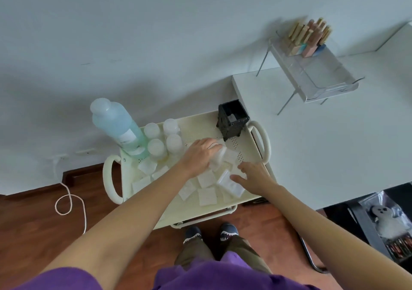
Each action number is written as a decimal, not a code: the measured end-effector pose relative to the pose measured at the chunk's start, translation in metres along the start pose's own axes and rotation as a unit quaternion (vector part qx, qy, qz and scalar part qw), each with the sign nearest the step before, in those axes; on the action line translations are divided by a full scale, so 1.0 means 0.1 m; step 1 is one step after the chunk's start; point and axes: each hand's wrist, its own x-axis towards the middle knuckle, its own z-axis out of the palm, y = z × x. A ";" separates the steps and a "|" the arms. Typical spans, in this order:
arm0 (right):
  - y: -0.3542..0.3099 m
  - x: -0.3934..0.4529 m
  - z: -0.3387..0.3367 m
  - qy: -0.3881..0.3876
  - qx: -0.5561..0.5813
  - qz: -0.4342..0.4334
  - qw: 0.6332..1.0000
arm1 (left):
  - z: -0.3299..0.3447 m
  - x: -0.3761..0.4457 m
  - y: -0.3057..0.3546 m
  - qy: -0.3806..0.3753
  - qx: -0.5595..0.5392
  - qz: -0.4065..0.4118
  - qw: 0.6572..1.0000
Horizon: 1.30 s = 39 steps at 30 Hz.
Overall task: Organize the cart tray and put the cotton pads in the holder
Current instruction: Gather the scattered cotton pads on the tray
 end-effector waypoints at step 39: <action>-0.57 0.24 -0.66 0.054 0.192 -0.055 0.978 | -0.61 -0.18 -0.30 0.010 -0.479 -0.208 0.853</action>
